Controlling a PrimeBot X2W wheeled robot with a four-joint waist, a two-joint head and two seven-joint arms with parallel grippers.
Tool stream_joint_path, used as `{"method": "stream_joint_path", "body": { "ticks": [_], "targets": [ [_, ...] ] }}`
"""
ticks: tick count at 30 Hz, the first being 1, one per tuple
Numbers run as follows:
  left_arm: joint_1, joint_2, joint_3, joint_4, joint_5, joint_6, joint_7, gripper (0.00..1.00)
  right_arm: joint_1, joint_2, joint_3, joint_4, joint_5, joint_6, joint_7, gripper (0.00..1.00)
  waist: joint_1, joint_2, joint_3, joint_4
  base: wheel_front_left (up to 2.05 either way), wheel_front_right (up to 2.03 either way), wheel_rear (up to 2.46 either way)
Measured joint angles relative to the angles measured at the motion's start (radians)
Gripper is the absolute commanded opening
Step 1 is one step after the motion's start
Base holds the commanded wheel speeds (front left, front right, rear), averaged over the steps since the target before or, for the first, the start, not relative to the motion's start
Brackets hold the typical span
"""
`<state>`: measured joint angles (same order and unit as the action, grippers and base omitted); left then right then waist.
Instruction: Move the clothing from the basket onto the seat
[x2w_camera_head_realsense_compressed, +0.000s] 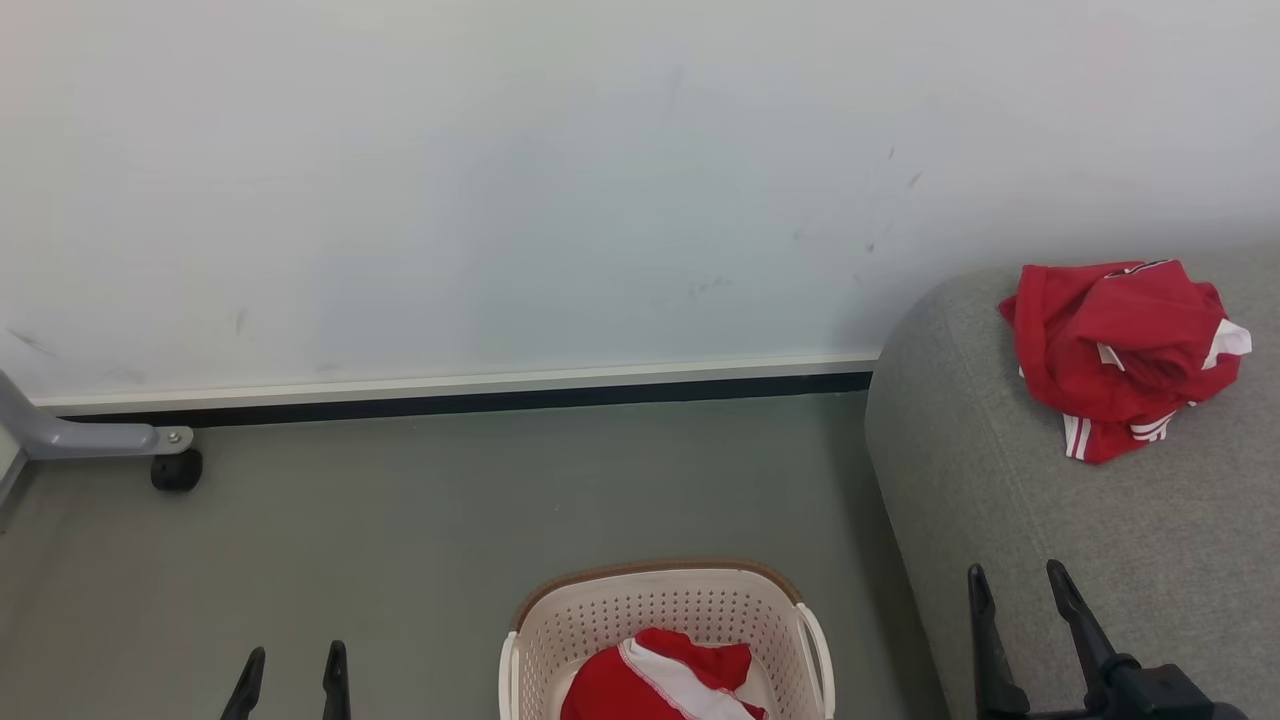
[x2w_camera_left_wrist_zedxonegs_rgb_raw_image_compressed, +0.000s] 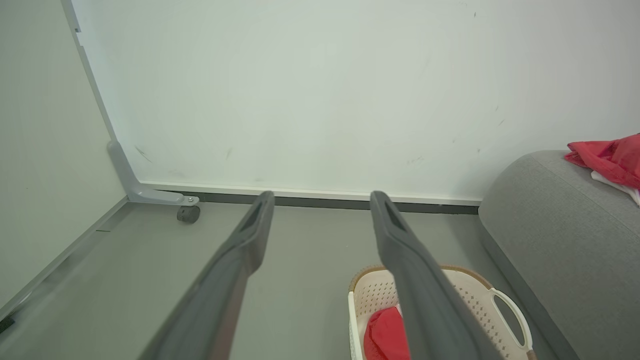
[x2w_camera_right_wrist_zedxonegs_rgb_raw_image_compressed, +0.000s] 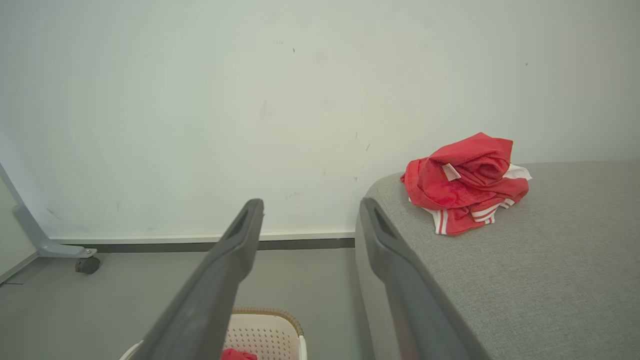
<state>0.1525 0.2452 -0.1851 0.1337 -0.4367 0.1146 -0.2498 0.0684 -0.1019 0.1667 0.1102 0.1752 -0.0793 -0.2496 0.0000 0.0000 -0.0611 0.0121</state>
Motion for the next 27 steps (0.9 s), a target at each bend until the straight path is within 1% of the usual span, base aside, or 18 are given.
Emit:
{"method": "stream_joint_path", "body": {
  "ticks": [9, 14, 16, 20, 22, 27],
  "targets": [
    [0.011, 0.002, -0.002, -0.019, 0.012, -0.002, 0.0, 1.0, 0.006, -0.009, -0.004, -0.036, 0.0, -0.001, 0.0, 1.0, 0.0, 0.0, 0.04, -0.004, 0.0, 0.0, 0.0],
    [0.002, 0.009, -0.025, -0.031, 0.028, -0.019, 0.0, 1.0, 0.003, -0.015, -0.017, -0.062, 0.0, -0.002, 0.0, 1.0, 0.0, 0.0, 0.071, -0.006, 0.0, 0.0, 0.0],
    [-0.024, 0.012, -0.037, -0.031, 0.035, -0.028, 0.0, 1.0, -0.004, -0.015, -0.022, -0.07, 0.0, -0.009, 0.0, 1.0, 0.0001, 0.0001, 0.091, -0.007, 0.0, 0.0, 0.0],
    [-0.133, 0.012, -0.091, -0.019, 0.074, -0.054, 0.013, 1.0, -0.054, -0.016, -0.043, -0.094, 0.0, -0.01, 0.0, 1.0, 0.0001, 0.0, 0.16, -0.013, 0.0, 0.0, 0.0],
    [-0.152, 0.009, -0.101, -0.013, 0.079, -0.056, 0.021, 1.0, -0.062, -0.017, -0.046, -0.099, 0.0, -0.01, -0.001, 1.0, 0.0002, 0.0001, 0.172, -0.015, 0.0, 0.0, 0.0],
    [-0.253, -0.021, -0.161, 0.032, 0.1, -0.081, 0.053, 1.0, -0.107, -0.031, -0.053, -0.129, -0.005, -0.01, -0.005, 1.0, 0.0002, 0.0001, 0.234, -0.029, 0.0, 0.0, 0.0]
  ]
}}
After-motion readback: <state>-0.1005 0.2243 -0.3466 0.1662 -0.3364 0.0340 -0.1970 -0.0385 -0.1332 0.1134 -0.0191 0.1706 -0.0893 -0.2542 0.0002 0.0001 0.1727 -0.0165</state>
